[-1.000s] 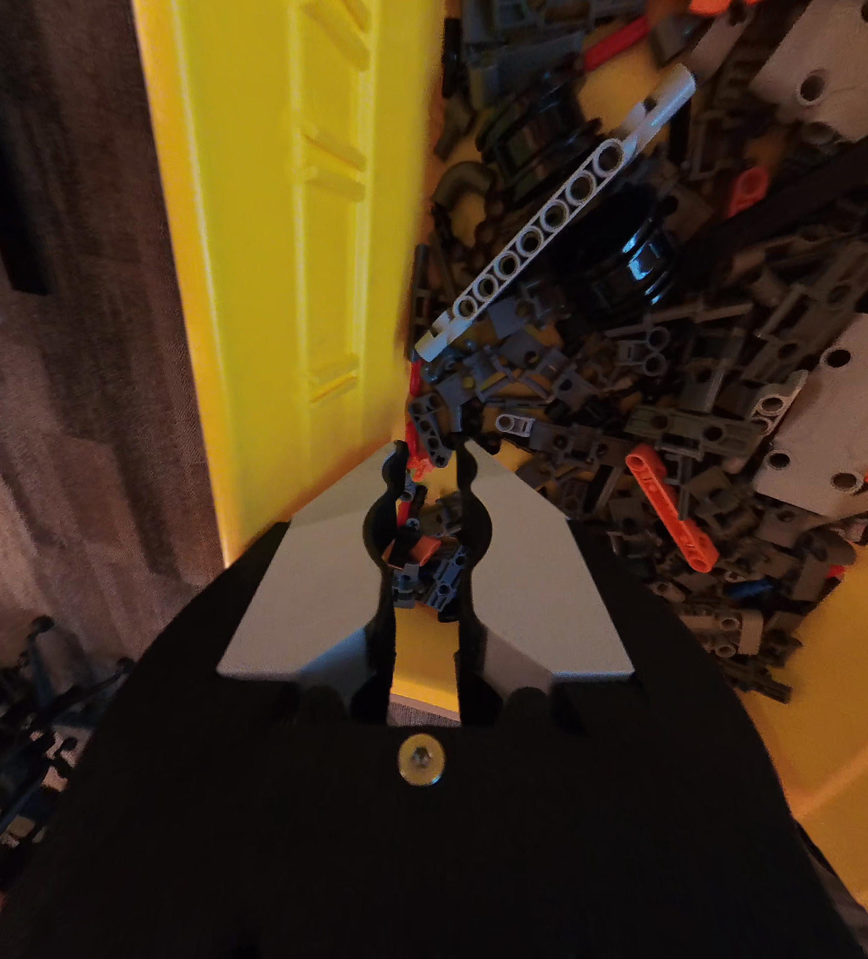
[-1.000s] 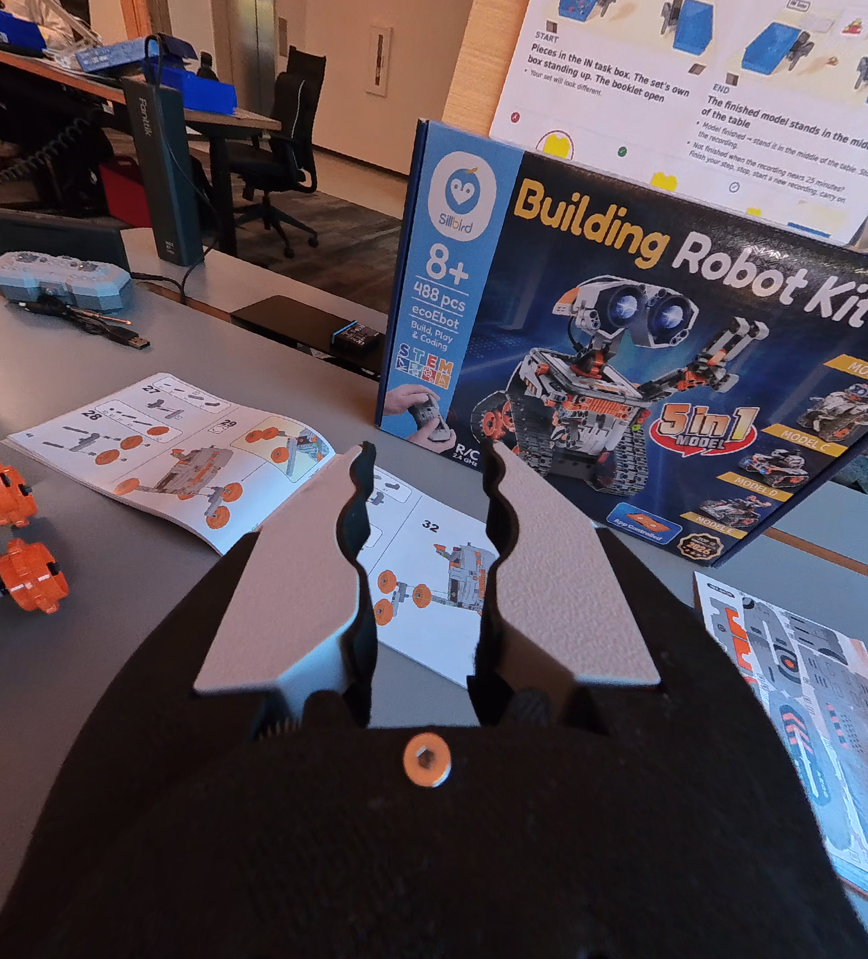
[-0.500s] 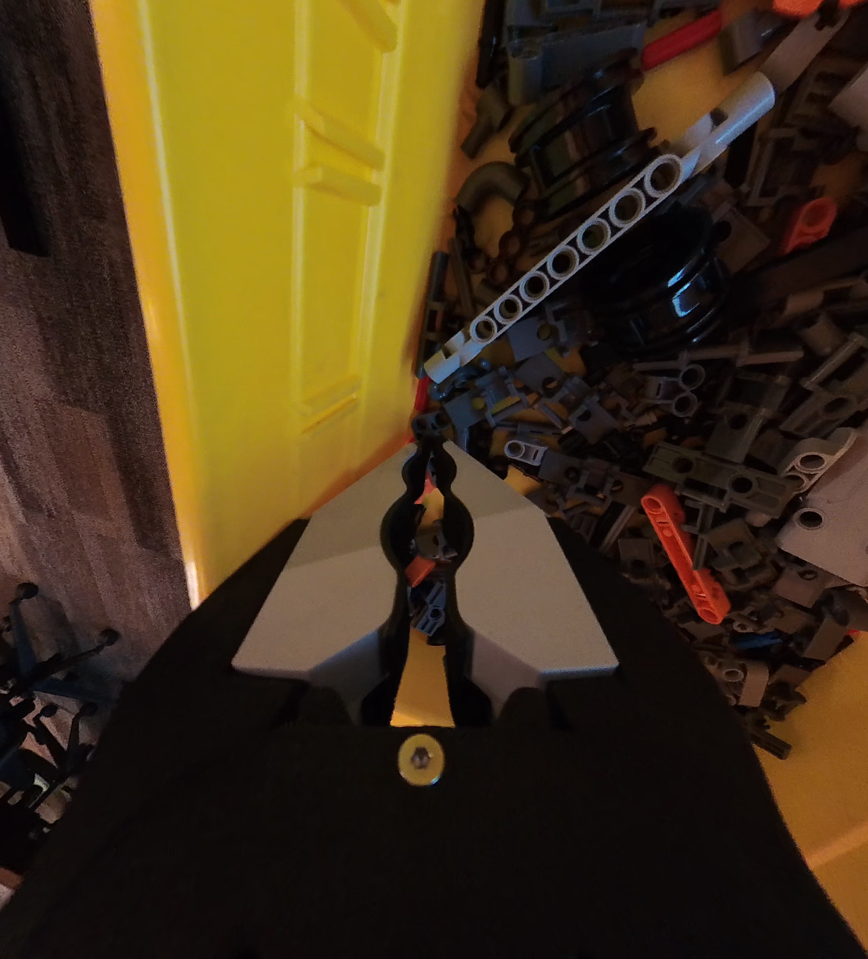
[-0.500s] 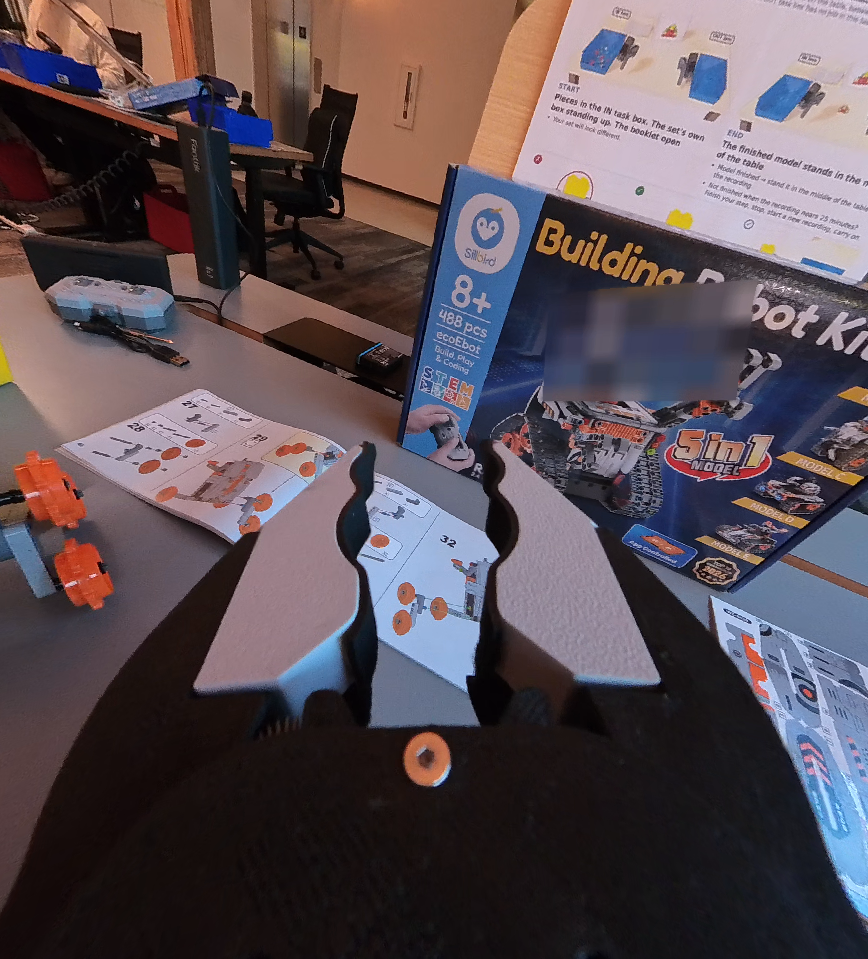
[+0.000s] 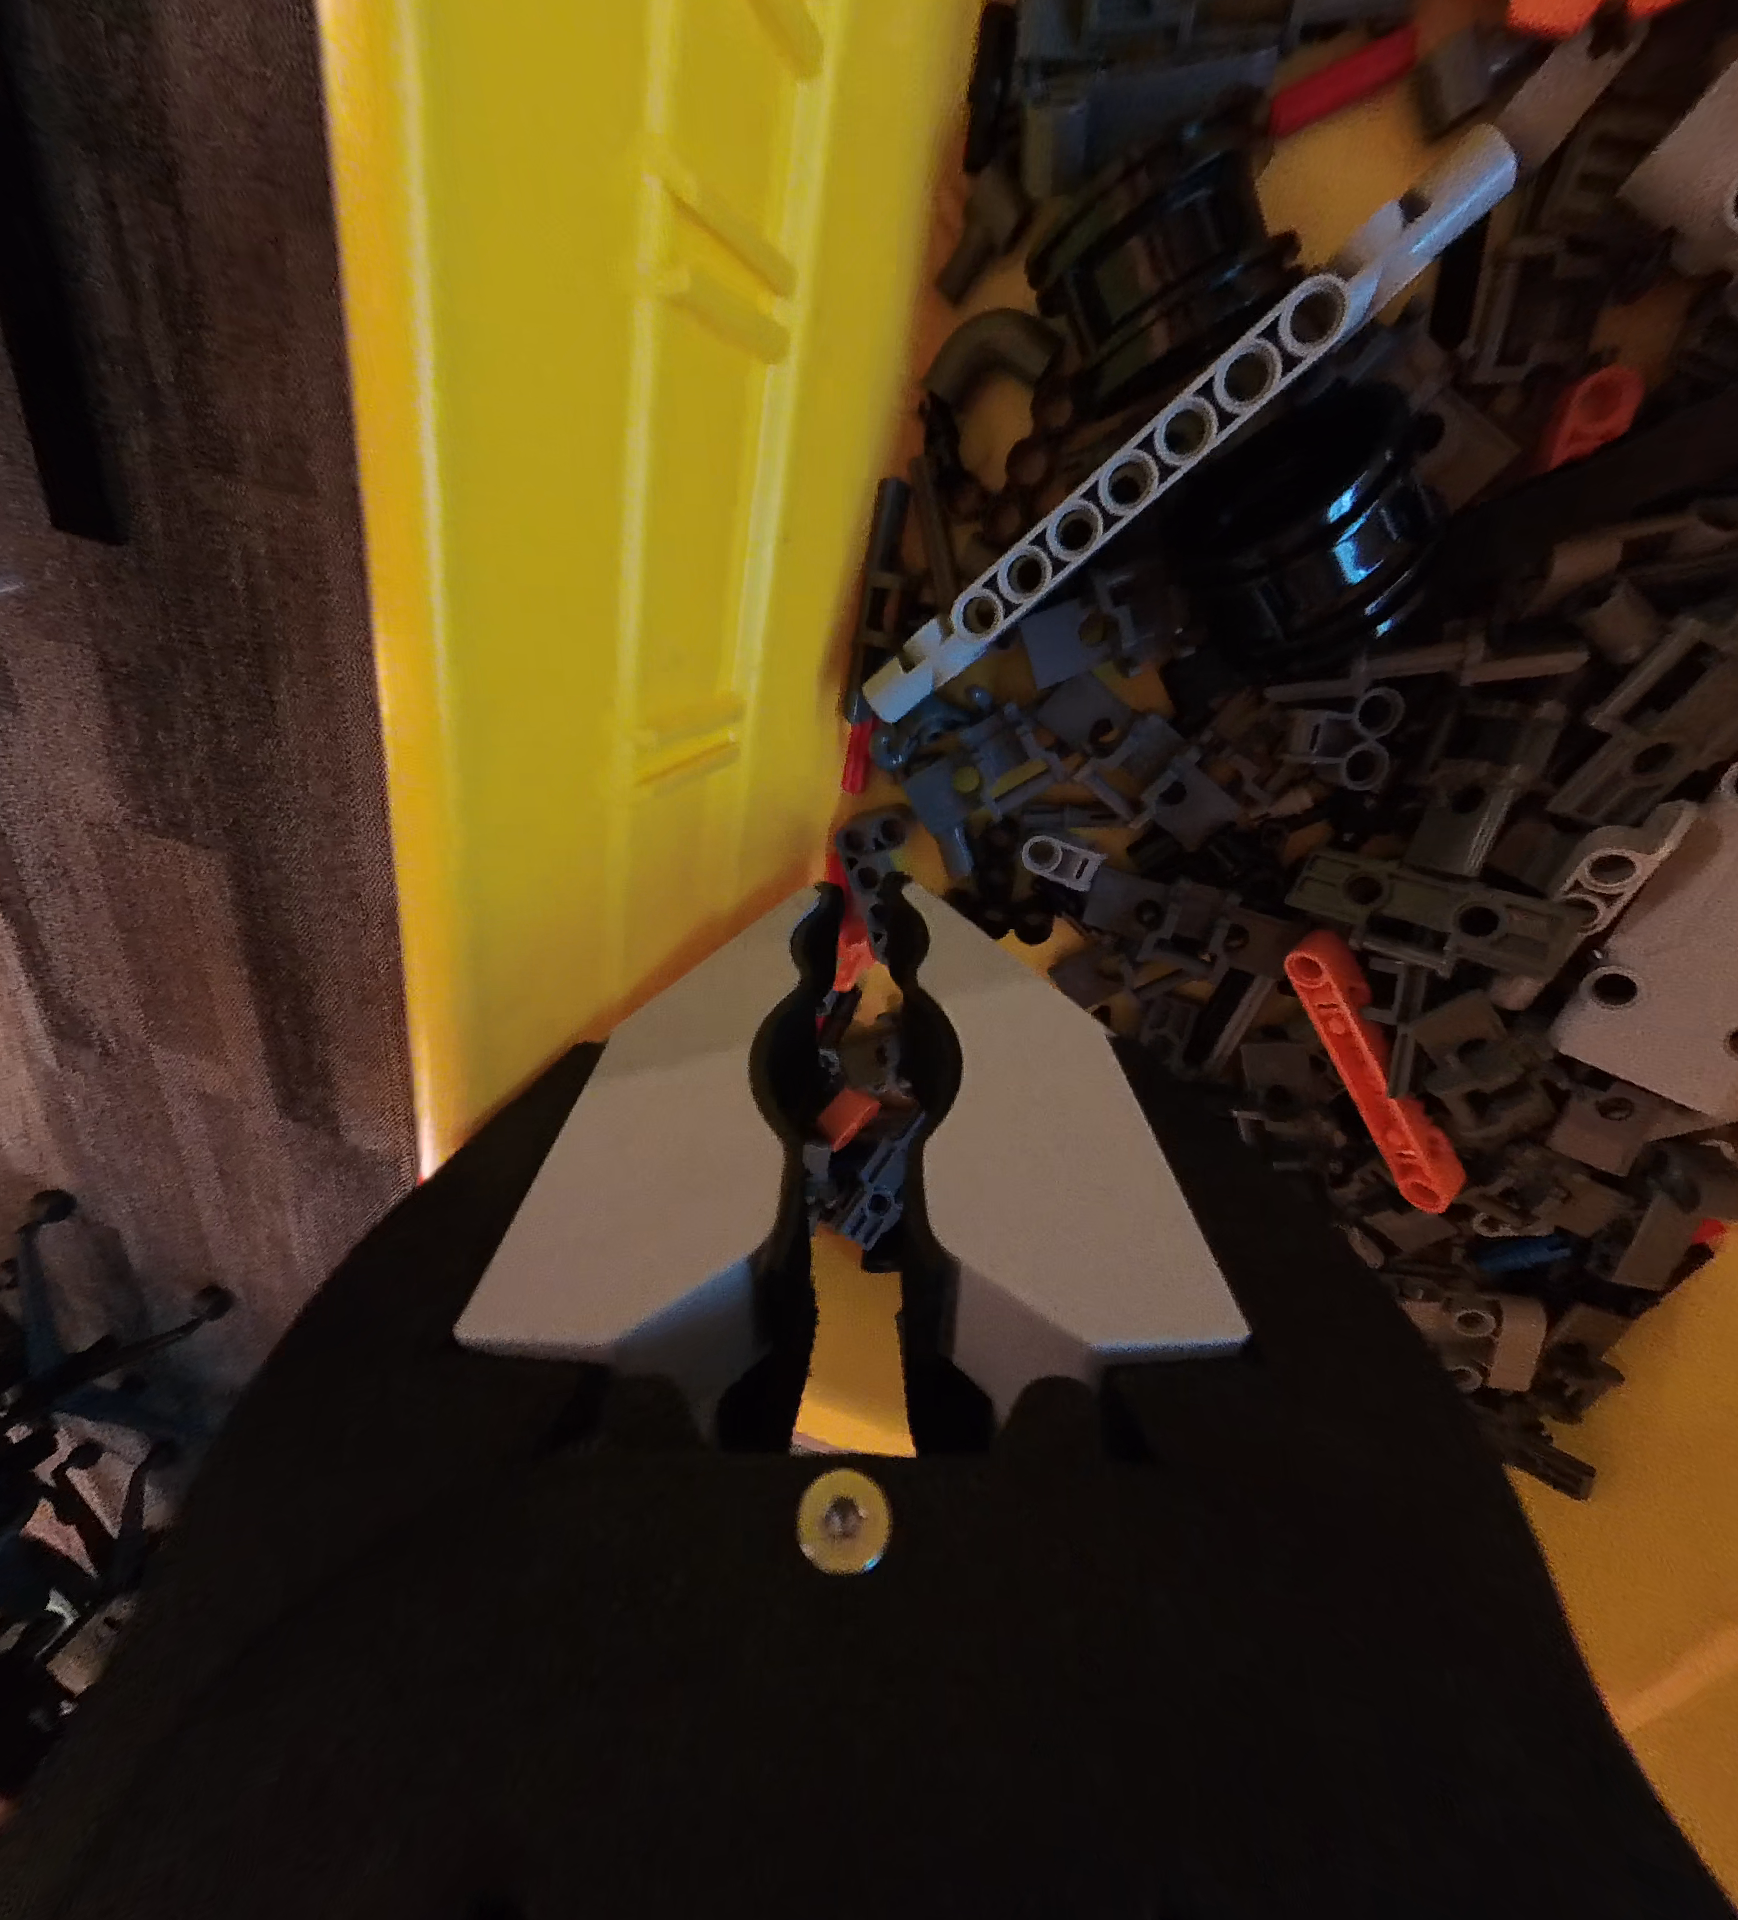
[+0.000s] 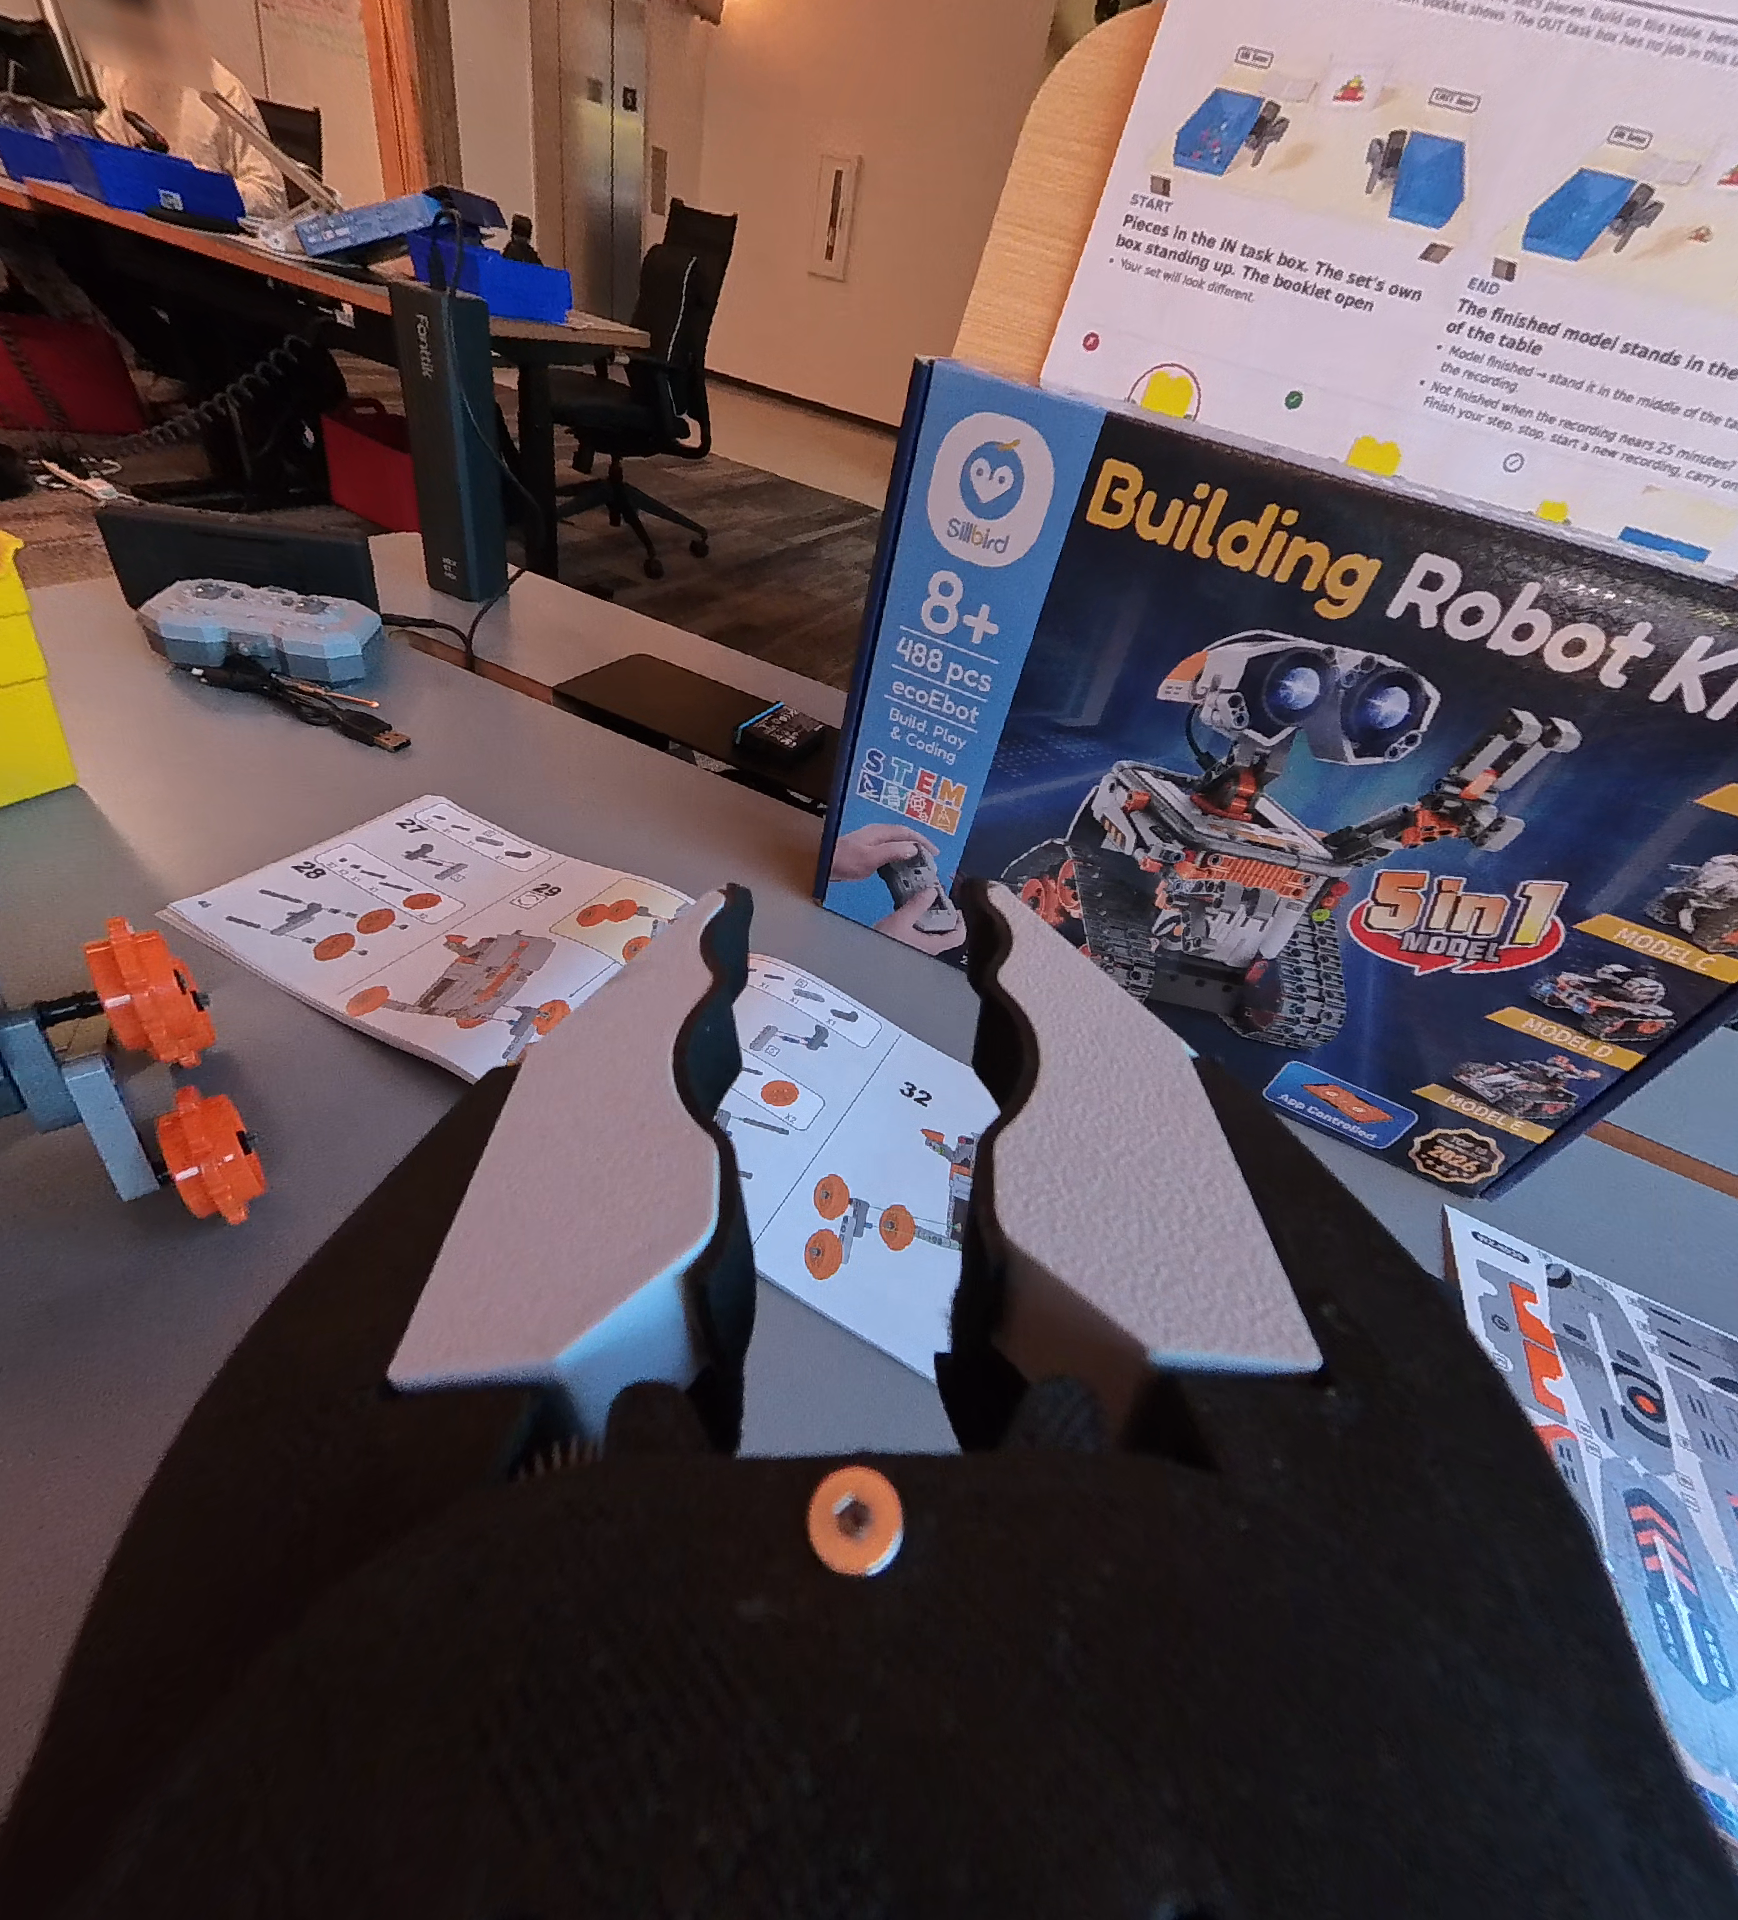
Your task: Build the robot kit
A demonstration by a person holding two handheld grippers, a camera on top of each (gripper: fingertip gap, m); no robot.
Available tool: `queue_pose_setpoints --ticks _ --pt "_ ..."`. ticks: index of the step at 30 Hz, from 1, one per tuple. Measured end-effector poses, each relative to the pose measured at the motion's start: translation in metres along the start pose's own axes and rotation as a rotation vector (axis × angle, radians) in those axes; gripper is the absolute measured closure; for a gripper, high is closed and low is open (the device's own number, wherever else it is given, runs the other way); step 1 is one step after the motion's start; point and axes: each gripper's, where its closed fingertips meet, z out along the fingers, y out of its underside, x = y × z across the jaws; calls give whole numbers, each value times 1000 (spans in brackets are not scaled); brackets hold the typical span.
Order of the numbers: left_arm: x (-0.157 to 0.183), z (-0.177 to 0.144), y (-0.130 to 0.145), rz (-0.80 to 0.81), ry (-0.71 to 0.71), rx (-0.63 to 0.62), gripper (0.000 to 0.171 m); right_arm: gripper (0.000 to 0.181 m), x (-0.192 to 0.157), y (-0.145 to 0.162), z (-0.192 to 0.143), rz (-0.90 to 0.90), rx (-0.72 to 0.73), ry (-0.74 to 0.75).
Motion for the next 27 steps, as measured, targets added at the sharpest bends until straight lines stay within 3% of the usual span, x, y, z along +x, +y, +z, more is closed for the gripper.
queue_pose_setpoints --ticks 8,20,27 --pt "0 5 2 17 -32 6 168 139 -4 -2 0 -6 11 -17" --pt "11 3 6 0 86 17 171 139 -8 -5 -1 -23 19 -29" --pt "7 1 8 7 43 11 153 139 -8 -3 -1 -26 13 -29"
